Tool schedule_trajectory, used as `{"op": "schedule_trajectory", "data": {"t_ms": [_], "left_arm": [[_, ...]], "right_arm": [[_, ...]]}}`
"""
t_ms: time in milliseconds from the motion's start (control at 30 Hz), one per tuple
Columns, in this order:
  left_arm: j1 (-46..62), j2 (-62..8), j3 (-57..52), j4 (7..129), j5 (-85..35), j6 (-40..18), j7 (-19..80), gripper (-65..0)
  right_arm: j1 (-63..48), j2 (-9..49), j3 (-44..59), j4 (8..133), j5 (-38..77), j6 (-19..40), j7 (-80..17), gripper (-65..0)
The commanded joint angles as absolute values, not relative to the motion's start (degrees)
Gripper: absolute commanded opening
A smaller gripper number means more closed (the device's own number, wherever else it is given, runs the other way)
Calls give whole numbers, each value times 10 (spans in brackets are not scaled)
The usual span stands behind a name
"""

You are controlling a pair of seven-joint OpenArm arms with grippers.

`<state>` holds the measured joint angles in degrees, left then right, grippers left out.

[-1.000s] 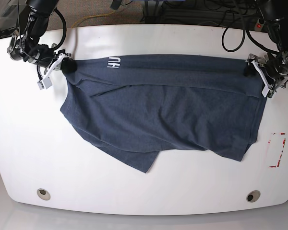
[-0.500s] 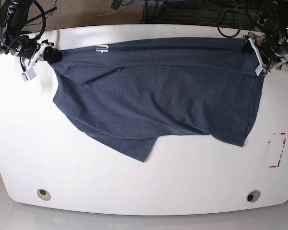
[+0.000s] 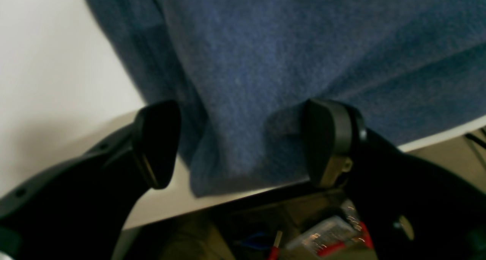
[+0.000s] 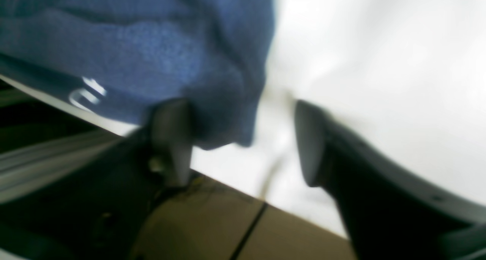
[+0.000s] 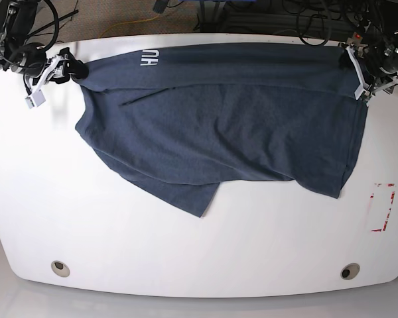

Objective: Fold the T-shirt properly
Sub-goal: 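Release the shirt edge and reposition both grippers along the hem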

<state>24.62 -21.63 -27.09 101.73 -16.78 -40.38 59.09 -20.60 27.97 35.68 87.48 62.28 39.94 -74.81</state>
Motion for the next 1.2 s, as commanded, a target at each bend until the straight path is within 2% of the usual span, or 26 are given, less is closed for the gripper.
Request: {"op": "schedule_trajectory", "data": {"t_ms": [0,233,400,600,767,867,1033,1167], "left_arm": [[235,-225,-284,1060,-169,-400,585,-147],[205,-210,-283,1112,-169,-400,604,-133],[167,-209,-284,1115,-169,-400,646,-133],[124,-209,-285,1113,-165,-400,642,-133],[86,-207,-282,1108,-163,-400,643,-133],[57,-190,-284,1089,-160,-400,643,-133],[1,-165,-276,1018,-90,-400,642,-133],[-18,-153,-274,992,-56,-400,642,-140]], "right_arm": [[-202,292,392,914,640,400,-737,-206],[-158,296,403,915,639,400,-738,-206],[-121,296,402,892,639,400,-738,-206],[-66,291,395,869,631,400,-737,-206],[21,290,338,841,550,400,-733,-206],[79,268,322,801,492,400,-719,-206],[172,263,261,715,404,400,-668,-206],[211,263,216,649,377,400,-633,-206]]}}
